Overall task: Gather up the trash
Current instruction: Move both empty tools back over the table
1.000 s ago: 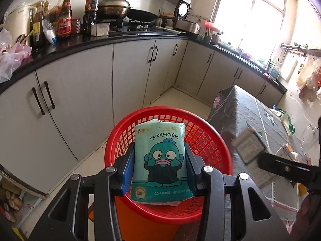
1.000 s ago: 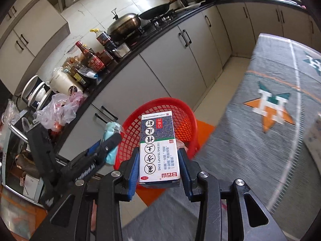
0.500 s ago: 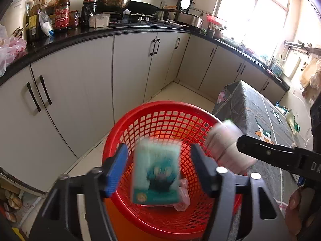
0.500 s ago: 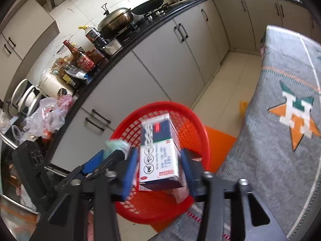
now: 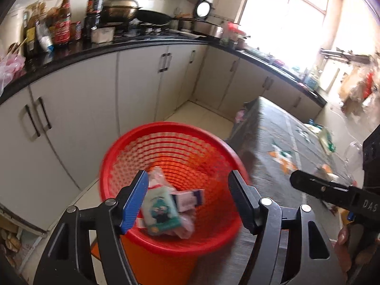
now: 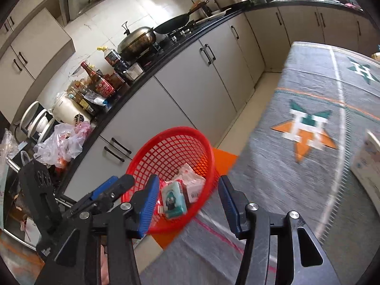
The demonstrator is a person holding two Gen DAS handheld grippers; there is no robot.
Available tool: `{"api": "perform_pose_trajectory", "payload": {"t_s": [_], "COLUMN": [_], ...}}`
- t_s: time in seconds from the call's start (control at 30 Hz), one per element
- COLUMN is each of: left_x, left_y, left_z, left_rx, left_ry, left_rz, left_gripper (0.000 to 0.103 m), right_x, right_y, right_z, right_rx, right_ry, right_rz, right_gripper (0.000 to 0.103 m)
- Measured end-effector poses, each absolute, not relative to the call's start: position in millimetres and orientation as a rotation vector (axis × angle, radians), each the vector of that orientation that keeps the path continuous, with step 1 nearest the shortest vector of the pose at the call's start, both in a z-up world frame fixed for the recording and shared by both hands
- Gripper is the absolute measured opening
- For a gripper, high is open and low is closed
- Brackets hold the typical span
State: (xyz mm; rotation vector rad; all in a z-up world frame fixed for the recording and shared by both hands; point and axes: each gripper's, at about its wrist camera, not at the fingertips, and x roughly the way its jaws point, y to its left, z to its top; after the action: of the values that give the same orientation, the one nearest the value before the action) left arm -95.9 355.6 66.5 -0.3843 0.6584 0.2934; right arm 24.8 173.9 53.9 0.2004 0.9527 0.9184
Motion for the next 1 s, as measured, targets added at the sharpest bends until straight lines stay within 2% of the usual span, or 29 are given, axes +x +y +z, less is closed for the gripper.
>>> {"api": "perform_pose_trajectory", "payload": {"t_s": [0.53, 0.63, 0.8, 1.0], "left_x": [-54.8, -38.1, 15.7, 84.6], "left_y": [174.7, 144.4, 121.0, 123.6], "left_z": [103.2, 104.3, 88.2, 52.9], "left_rx": [-0.217, -0.224, -0.291, -0.495], "left_ry": [0.769, 0.810, 0.918, 1.094], "left_rz": [-0.002, -0.035, 0.005, 0.045], "left_gripper": [0.068, 0.075, 0.076, 0.076], "right_x": [20.0, 30.0, 50.2, 63.2], "right_y": [-35.1, -72.1, -125.6, -157.8], "right_z": [90.1, 92.0, 75.4, 60.5], "right_rx": [0.338, 0.390, 0.488, 0.633], "right_ry": [0.771, 0.747, 0.706, 0.724], "right_rz": [0.742, 0.690, 0.612, 0.590], "right_gripper": [0.057, 0.057, 0.057, 0.057]}}
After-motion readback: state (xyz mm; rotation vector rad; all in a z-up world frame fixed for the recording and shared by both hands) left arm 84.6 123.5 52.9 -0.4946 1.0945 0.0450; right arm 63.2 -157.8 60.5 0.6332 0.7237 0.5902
